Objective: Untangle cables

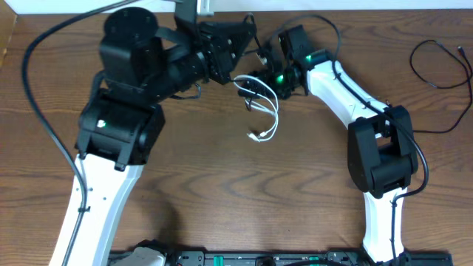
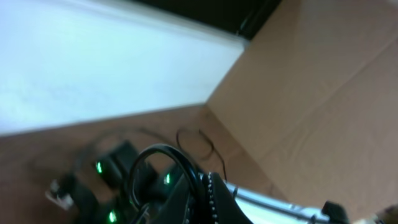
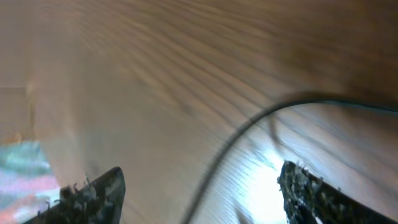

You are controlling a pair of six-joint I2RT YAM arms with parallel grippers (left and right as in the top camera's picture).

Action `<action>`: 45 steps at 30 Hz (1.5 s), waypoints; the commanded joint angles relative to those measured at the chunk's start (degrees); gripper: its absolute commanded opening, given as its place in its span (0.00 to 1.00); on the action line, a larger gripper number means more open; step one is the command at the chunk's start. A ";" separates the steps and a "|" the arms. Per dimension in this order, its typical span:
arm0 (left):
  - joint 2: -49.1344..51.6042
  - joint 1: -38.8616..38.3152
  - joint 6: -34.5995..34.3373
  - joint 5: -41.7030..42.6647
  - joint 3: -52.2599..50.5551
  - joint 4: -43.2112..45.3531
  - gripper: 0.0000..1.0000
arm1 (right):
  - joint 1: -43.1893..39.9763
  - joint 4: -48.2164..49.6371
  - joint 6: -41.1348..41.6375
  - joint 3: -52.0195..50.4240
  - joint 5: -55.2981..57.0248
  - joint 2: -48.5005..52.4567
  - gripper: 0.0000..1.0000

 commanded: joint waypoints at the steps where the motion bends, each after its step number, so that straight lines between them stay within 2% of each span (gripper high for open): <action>1: -4.42 4.59 -2.64 0.35 1.57 0.74 0.07 | -3.28 -0.04 6.64 -2.16 5.70 -0.50 0.74; 3: -5.31 6.93 -4.24 0.81 1.57 0.31 0.07 | -5.95 0.81 0.66 -2.10 -2.82 -0.70 0.77; 4: -5.35 7.10 -4.46 1.01 1.55 0.22 0.07 | -7.50 3.43 -6.97 -2.08 -14.38 -0.85 0.79; 5: -5.31 7.10 -4.68 1.18 1.55 -0.13 0.07 | -8.74 6.64 -10.71 -2.01 -22.60 -0.90 0.81; 10: -3.78 7.10 -5.29 3.52 1.55 -0.15 0.07 | -7.89 19.43 -10.60 -1.95 -43.63 -0.87 0.87; 15: -3.13 7.10 -5.49 3.52 1.55 -0.15 0.07 | -2.80 19.37 -10.62 -2.23 -44.87 -0.50 0.88; 19: -3.13 7.10 -5.46 3.52 1.55 -0.76 0.07 | -1.62 19.91 -10.01 -2.23 -44.89 -0.50 0.84; 22: -3.13 7.10 -5.46 3.52 1.55 -1.33 0.07 | -1.29 19.89 -9.97 -2.23 -44.89 -0.50 0.77; 25: -3.13 7.10 -5.46 3.52 1.55 -1.42 0.07 | -1.75 20.96 -8.41 -2.23 -44.85 -0.50 0.76; 27: -3.13 7.10 -5.49 3.54 1.55 -1.44 0.07 | -3.43 25.33 -4.09 -2.21 -44.87 -0.50 0.77; 30: -3.13 7.08 -6.16 3.56 1.55 -1.44 0.07 | -5.25 37.11 7.58 -2.21 -44.92 -0.50 0.77; 34: -3.13 7.10 -6.16 3.56 1.55 -1.46 0.07 | -5.55 46.23 14.14 -2.21 -46.14 -0.50 0.78; 39: -3.13 7.10 -6.12 3.52 1.55 -1.86 0.07 | -4.90 50.18 14.62 -2.23 -53.88 -0.50 0.78; 45: -3.13 7.10 -6.10 3.52 1.55 -2.78 0.07 | -4.94 49.90 14.45 -2.27 -53.86 -0.50 0.78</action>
